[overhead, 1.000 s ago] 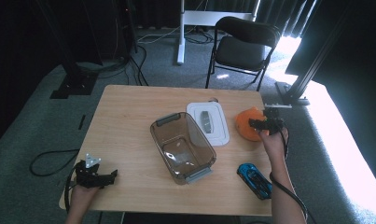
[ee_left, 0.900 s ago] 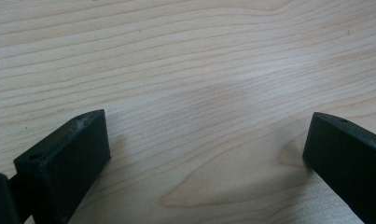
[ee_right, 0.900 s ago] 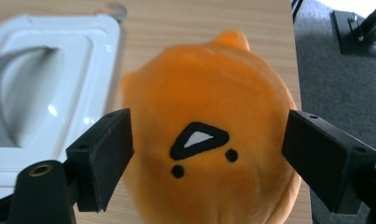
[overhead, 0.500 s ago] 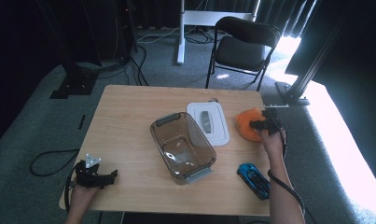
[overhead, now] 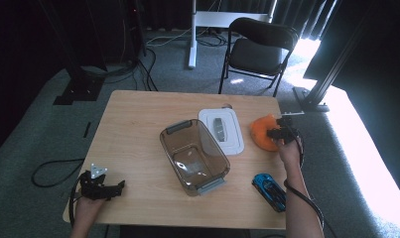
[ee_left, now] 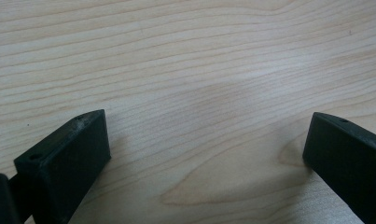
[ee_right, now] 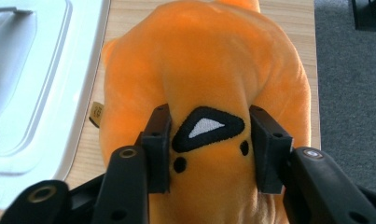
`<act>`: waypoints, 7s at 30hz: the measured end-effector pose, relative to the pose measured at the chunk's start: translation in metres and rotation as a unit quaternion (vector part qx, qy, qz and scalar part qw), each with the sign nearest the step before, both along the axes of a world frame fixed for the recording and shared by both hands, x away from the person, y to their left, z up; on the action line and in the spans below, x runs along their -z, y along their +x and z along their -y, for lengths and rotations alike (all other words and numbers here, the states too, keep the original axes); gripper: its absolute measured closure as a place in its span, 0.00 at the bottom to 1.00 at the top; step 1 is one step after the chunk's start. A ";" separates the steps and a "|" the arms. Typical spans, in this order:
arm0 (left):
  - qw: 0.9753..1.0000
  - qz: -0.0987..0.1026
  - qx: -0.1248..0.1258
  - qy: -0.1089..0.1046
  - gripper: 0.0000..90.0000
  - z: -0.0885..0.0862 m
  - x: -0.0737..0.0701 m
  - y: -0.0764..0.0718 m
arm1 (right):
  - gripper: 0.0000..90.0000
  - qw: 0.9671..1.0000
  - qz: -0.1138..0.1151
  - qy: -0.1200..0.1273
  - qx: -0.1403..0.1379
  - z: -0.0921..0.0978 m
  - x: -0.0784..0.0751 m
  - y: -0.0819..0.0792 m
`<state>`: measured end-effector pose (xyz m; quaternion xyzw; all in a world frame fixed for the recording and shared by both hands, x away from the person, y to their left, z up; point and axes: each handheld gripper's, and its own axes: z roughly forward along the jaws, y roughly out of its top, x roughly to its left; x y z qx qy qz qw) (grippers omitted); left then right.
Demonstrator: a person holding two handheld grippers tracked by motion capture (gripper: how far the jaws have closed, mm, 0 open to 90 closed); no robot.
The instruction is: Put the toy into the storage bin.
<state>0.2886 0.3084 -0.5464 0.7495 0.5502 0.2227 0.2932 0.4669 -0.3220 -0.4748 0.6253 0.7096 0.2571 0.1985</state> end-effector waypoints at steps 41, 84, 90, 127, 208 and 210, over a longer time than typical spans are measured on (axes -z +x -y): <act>1.000 0.000 -0.001 0.000 0.01 0.000 0.000 0.000 | 0.73 0.995 0.090 0.033 -0.028 -0.002 -0.051 -0.066; 1.000 0.001 -0.001 0.000 0.01 0.000 0.000 0.000 | 0.72 0.945 0.173 0.099 -0.261 -0.116 -0.140 -0.129; 1.000 0.000 -0.001 0.000 0.01 0.000 0.000 0.000 | 0.72 0.936 0.168 0.112 -0.289 -0.131 -0.137 -0.133; 1.000 0.001 -0.004 0.000 0.01 0.000 0.000 -0.001 | 0.72 0.918 0.084 0.077 -0.380 -0.198 -0.070 -0.135; 1.000 0.001 -0.003 0.000 0.01 -0.001 0.000 -0.001 | 0.29 0.911 -0.013 0.051 -0.409 -0.208 -0.052 -0.114; 1.000 0.001 -0.003 0.000 0.01 -0.001 0.000 -0.001 | 0.26 0.911 -0.010 0.055 -0.408 -0.207 -0.053 -0.115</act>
